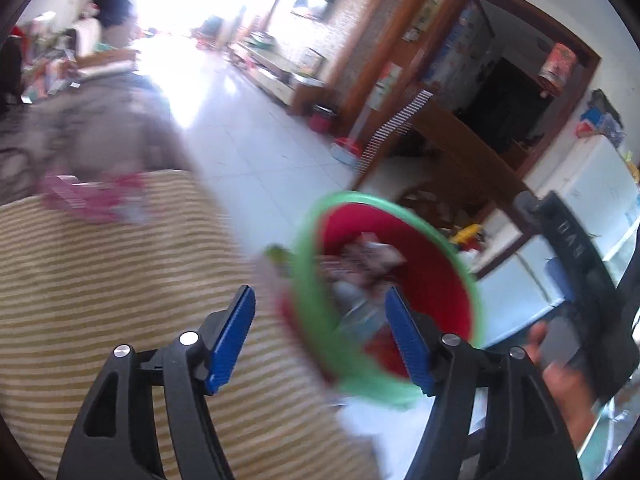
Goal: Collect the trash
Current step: 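Grasp yellow iced tea carton with left tool while right tool grasps pink wrapper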
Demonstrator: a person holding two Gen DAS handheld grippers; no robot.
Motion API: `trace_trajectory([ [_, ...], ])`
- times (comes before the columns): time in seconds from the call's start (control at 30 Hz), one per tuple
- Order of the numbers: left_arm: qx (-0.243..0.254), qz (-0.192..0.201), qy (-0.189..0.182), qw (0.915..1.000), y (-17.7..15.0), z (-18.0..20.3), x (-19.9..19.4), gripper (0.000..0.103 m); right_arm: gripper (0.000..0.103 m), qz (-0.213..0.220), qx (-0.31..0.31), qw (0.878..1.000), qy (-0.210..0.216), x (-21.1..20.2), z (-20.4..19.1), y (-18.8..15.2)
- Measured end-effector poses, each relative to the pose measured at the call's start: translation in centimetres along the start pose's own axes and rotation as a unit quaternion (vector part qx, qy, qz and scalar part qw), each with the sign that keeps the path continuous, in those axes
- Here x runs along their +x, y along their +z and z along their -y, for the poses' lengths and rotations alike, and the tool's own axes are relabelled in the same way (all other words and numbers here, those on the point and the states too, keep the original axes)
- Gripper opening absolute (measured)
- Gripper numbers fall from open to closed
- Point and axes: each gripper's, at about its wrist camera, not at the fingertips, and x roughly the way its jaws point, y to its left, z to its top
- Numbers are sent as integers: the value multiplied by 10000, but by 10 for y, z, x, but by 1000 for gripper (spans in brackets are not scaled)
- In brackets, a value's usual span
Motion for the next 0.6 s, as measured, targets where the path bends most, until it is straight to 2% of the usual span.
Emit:
trace_trajectory([
  [0.07,-78,93,312,9994,-5,-32,-18,68,98,-80,-131,9996,251,-1,-13,-2],
  [0.17,-300,283,1131,9927,-13,-104,-57,69,98,-415,-415,9951,790,1,-42,-10],
  [0.27,-611,370,2070,9757,-16,-182,-99,72,98,-739,-792,9866,1217,-1,-76,-22],
  [0.3,-749,410,2303,9694,-15,-208,-113,72,98,-779,-903,9838,1340,-5,-88,-25],
  [0.37,-900,476,2673,9582,-11,-248,-135,79,98,-790,-1032,9793,1551,-13,-104,-30],
  [0.47,-905,222,3283,9400,1,-323,-166,82,98,-858,-1222,9724,1793,-22,-129,-39],
  [0.6,-1025,-375,3538,9289,14,-397,-179,84,98,-1018,-1427,9654,1932,-25,-156,-51],
])
